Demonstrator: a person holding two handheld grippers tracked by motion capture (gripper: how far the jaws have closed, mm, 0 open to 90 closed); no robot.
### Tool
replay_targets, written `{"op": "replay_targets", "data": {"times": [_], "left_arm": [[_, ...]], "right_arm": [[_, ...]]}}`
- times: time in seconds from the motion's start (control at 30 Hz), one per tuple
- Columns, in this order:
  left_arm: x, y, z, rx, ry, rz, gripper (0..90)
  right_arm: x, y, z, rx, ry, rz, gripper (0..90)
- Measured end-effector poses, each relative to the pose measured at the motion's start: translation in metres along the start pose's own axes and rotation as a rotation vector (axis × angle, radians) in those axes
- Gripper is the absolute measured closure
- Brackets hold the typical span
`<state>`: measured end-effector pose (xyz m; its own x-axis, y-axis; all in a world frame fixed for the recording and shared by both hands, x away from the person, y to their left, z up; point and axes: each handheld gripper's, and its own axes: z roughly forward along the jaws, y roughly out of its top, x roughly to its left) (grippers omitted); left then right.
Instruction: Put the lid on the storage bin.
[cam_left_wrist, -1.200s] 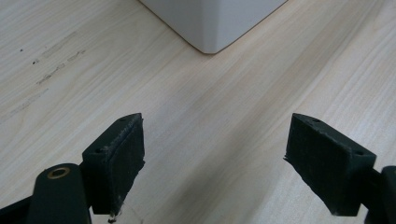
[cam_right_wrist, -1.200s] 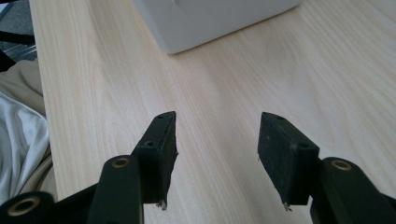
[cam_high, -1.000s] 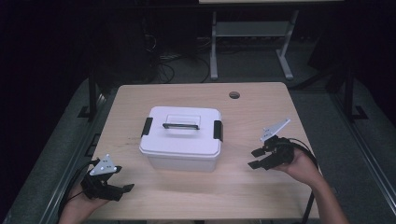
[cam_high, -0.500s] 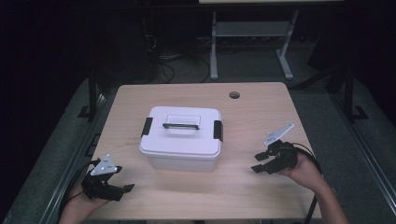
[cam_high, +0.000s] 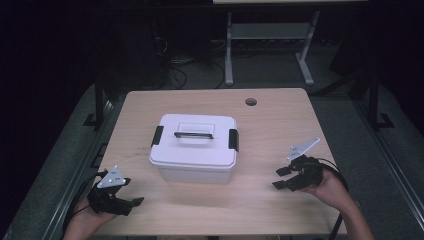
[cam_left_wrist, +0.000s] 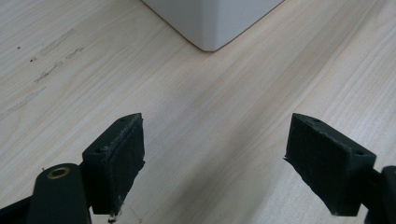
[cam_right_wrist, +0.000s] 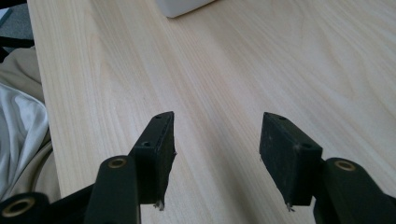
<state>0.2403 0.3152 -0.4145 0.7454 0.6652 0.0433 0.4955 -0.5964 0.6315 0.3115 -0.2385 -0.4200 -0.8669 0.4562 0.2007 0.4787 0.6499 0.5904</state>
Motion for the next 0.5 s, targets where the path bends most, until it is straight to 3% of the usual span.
{"op": "replay_targets", "data": {"times": [0.5], "left_arm": [[-0.0006, 0.0001, 0.0008, -0.001, 0.002, -0.001, 19.5]], "right_arm": [[0.0020, -0.0105, -0.0011, -0.009, -0.002, 0.007, 44.4]]}}
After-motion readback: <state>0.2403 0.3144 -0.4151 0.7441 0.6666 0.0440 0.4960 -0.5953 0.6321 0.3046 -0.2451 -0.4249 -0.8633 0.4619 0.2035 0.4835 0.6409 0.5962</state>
